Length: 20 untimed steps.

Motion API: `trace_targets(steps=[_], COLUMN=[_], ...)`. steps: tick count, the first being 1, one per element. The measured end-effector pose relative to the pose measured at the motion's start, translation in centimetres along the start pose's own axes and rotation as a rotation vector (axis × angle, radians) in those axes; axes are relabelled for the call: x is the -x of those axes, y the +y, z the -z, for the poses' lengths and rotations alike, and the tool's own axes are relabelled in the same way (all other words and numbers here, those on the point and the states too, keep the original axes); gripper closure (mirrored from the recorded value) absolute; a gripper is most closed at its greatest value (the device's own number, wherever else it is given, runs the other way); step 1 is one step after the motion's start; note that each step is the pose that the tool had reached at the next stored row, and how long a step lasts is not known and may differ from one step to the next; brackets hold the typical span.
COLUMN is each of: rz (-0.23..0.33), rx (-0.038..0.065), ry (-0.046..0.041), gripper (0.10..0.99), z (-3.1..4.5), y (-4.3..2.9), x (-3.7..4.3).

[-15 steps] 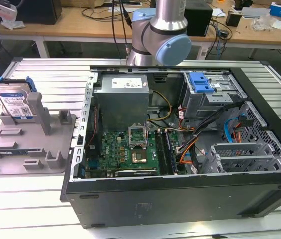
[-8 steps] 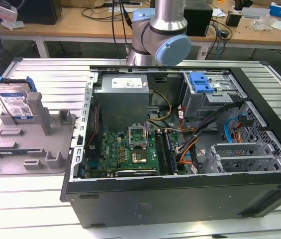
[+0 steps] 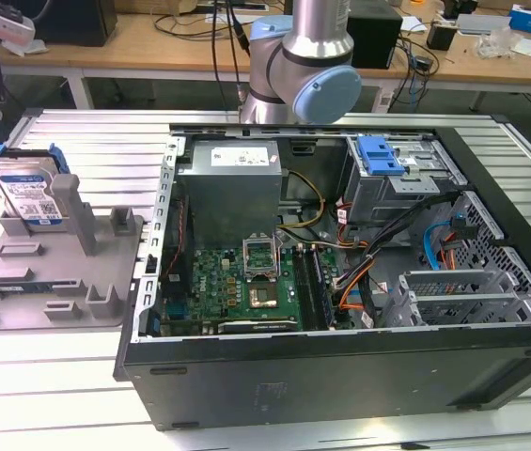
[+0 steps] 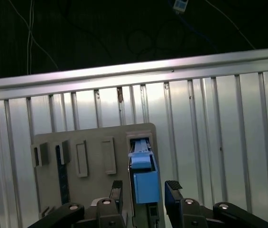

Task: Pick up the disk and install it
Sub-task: 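Pick up the disk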

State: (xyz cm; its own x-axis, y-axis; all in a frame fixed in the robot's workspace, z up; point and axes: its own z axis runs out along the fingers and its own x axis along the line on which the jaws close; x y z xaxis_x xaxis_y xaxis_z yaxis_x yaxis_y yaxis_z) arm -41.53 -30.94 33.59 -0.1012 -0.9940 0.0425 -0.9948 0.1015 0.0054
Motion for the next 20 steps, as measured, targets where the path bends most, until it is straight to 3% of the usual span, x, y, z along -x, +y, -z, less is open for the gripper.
trace_targets(steps=[10, 20], rz=[0.008, 0.025], rx=[-0.001, -0.002], ry=[0.007, 0.0074], gripper=[0.604, 0.604], z=[-0.4, -0.61], y=[0.01, 0.05], x=[0.15, 0.35])
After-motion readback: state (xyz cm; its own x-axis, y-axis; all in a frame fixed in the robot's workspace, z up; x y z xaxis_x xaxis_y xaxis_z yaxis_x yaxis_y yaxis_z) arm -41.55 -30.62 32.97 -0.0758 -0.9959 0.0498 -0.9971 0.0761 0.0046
